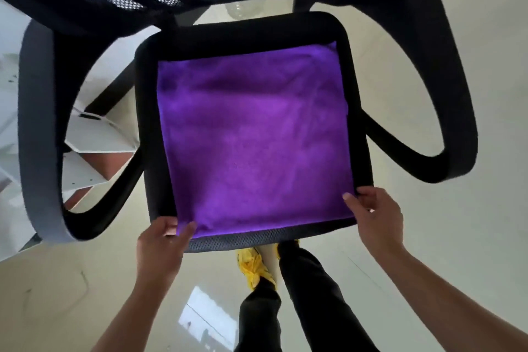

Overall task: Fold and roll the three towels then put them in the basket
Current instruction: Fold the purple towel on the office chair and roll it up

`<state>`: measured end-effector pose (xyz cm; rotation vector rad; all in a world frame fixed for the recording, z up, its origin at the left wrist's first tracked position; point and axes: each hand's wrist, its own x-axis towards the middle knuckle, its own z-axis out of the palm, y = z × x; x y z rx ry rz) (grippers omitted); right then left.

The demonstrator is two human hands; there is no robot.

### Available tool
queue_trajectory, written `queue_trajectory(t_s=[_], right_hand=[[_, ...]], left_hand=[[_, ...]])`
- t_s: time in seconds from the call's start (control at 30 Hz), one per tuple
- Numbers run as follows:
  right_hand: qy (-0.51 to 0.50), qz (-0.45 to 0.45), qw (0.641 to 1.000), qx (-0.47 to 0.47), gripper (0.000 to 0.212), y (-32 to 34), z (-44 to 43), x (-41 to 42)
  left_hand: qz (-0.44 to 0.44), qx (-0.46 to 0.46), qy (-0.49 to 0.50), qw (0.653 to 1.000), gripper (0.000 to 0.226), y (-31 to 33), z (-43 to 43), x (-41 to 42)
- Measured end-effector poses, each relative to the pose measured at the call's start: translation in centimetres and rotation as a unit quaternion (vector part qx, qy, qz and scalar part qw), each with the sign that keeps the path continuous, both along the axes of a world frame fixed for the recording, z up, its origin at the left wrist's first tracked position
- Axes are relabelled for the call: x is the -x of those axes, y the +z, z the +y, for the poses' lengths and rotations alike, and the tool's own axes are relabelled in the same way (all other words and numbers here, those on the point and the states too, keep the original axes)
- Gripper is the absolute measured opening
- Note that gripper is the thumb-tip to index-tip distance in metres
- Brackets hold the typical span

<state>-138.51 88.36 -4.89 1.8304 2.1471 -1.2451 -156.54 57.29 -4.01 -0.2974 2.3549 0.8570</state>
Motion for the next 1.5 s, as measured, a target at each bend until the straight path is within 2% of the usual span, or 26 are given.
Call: queue_trajectory(t_s=[0.1, 0.2, 0.27, 0.37, 0.57, 0.67, 0.77, 0.9, 1.07, 1.2, 1.27, 1.37, 1.5], right_hand=[[0.008, 0.018, 0.999, 0.041, 0.015, 0.0, -1.2, -2.3], [0.064, 0.015, 0.995, 0.07, 0.011, -0.1, -1.0, -3.4], [0.065, 0.039, 0.994, 0.081, 0.01, 1.1, -0.7, -3.9], [0.03, 0.075, 0.992, 0.097, 0.012, 2.5, 1.2, -3.3], [0.028, 0.103, 0.994, 0.006, 0.011, 5.4, 0.8, -4.1], [0.061, 0.081, 0.995, -0.018, 0.009, 4.9, -0.5, -5.1], [0.101, 0.018, 0.995, -0.022, 0.007, 2.8, -1.9, -6.8], [0.112, -0.05, 0.992, 0.02, 0.015, 0.2, -3.1, -8.6], [0.109, -0.075, 0.99, 0.052, 0.017, -1.3, -3.8, -9.1], [0.07, -0.07, 0.982, 0.16, 0.01, -0.4, -4.0, -8.4], [0.055, -0.068, 0.975, 0.204, 0.014, 0.7, -3.9, -8.6], [-0.027, -0.047, 0.961, 0.272, 0.014, 2.9, -3.1, -9.3], [-0.137, 0.063, 0.931, 0.332, 0.006, 6.1, -1.7, -7.9]], left_hand=[[-0.018, -0.024, -0.062, 0.998, 0.021, 0.2, -1.4, -1.3], [0.028, 0.0, -0.152, 0.988, 0.016, 0.1, -2.7, -1.0], [0.054, 0.009, -0.186, 0.981, 0.015, 1.0, -3.5, -0.8], [0.058, -0.015, -0.167, 0.984, 0.016, 1.4, -3.4, 0.6], [0.015, -0.055, -0.08, 0.995, 0.015, 3.7, -4.5, 0.4], [-0.015, -0.046, -0.032, 0.998, 0.015, 3.0, -5.2, -0.5], [-0.038, -0.03, -0.009, 0.999, 0.015, 1.3, -5.9, -2.1], [-0.061, 0.0, 0.018, 0.998, 0.017, -1.1, -6.4, -3.8], [-0.094, 0.021, 0.052, 0.994, 0.022, -3.1, -6.5, -4.1], [-0.173, -0.012, 0.019, 0.985, 0.02, -2.5, -6.1, -3.8], [-0.206, -0.019, 0.036, 0.978, 0.019, -1.6, -6.5, -3.5], [-0.256, -0.037, 0.066, 0.964, 0.015, 1.0, -7.3, -3.0], [-0.295, -0.158, 0.148, 0.931, 0.025, 5.1, -6.2, -1.3]])
